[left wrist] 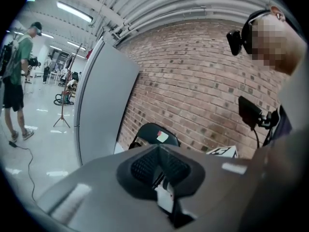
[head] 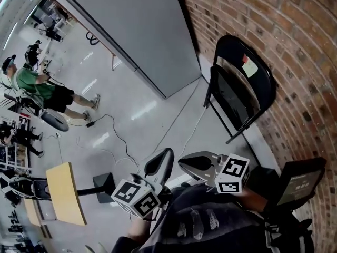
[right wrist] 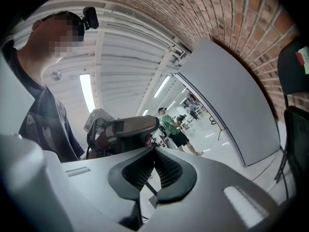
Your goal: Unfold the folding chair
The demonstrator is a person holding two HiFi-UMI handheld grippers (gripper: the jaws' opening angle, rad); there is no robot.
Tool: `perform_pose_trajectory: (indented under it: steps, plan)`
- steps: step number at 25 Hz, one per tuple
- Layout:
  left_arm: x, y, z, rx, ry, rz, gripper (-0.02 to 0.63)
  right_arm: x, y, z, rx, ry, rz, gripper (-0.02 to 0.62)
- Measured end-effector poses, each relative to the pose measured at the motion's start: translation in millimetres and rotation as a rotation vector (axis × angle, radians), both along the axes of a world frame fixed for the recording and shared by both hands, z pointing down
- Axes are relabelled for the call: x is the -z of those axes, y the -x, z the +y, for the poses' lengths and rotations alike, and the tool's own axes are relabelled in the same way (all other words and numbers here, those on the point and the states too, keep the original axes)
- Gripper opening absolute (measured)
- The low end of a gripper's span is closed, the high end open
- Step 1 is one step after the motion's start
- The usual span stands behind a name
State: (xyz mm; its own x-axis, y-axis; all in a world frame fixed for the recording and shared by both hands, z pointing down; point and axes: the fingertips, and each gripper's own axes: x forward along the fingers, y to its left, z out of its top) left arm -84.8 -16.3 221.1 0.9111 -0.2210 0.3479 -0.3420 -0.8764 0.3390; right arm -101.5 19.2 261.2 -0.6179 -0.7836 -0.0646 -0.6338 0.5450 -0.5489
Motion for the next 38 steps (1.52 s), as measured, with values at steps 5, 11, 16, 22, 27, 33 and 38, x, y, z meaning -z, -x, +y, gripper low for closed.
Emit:
perform_pose_trajectory:
  steps: [5, 11, 16, 22, 27, 33, 38]
  plan:
    - [-16.7, -16.3, 7.2, -0.043, 0.028, -0.023, 0.002, -17.4, -16.9, 6.9, -0.049, 0.045, -0.042, 0.002]
    - [-8.3, -11.7, -7.9, -0.020, 0.027, 0.023, 0.002, -10.0, -10.0, -4.9, -0.005, 0.045, 0.016, 0.002]
    - [-7.2, -1.8, -24.6, -0.029, 0.047, 0.061, 0.002, -7.9, -2.4, -14.2, -0.019, 0.048, 0.070, 0.002]
    - [-6.4, 2.4, -57.5, -0.059, 0.082, 0.120, 0.002, 0.5, 2.3, -51.0, -0.035, 0.062, 0.168, 0.002]
    - [-8.1, 11.5, -88.7, -0.086, 0.113, 0.154, 0.002, -1.6, 5.7, -71.8, -0.084, 0.104, 0.247, 0.002]
    - [-22.0, 11.3, -113.0, -0.148, 0.150, 0.179, 0.002, -12.3, 14.7, -94.7, -0.115, 0.163, 0.332, 0.002]
    - [-37.4, -4.3, -111.9, -0.242, 0.205, 0.170, 0.002, -19.5, 4.3, -97.6, -0.207, 0.222, 0.352, 0.002]
